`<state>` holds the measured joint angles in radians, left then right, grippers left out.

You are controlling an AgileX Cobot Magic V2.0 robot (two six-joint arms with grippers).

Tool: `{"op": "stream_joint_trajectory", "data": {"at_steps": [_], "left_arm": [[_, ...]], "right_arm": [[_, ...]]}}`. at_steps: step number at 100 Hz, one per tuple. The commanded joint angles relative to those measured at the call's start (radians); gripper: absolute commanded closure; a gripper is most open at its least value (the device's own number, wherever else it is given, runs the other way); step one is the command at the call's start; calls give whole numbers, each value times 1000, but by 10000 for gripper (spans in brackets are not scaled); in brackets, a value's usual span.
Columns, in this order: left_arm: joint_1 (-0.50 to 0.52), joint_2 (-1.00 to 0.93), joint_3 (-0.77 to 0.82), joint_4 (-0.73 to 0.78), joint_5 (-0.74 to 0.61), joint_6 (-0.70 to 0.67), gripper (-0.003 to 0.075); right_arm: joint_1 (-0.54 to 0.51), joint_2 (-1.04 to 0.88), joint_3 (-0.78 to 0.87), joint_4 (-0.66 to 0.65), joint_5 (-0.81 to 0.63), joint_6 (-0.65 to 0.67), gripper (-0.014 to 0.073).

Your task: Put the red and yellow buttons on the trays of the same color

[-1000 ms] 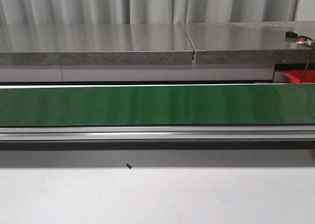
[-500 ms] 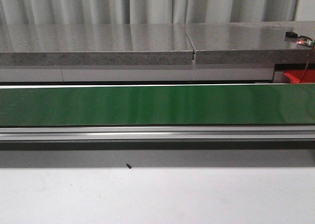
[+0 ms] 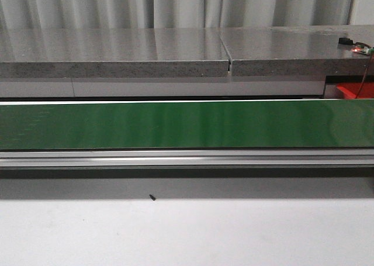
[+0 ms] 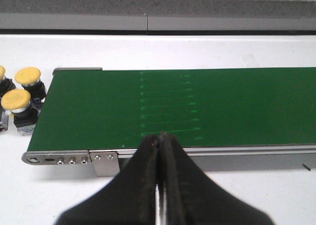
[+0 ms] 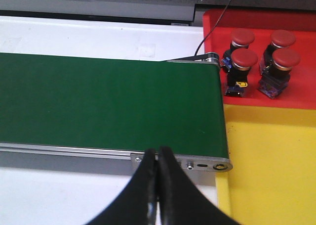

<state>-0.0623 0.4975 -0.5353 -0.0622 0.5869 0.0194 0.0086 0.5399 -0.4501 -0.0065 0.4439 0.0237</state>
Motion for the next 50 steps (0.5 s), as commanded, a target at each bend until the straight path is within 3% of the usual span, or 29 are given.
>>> {"op": "stream_joint_trajectory", "data": {"at_steps": [1,14,21,43,50], "left_arm": [[4,75,-51,0,-83,-36,738],[55,181,-75,0,-109,-40,718],[96,235,-102,0,-112,-40,659],[242,370,-203,-4,-122,-40,293],[278,414,-229,-21,-119,-40,216]], "right_arm": [[1,1,-23,-1,-71,-2,660],[1,1,-23,-1,-71,-2,660],[1,1,-23,-1,-71,-2,660],[1,1,-23,-1,-71,-2,660],[1,1,-23,-1,-71,-2,660]]}}
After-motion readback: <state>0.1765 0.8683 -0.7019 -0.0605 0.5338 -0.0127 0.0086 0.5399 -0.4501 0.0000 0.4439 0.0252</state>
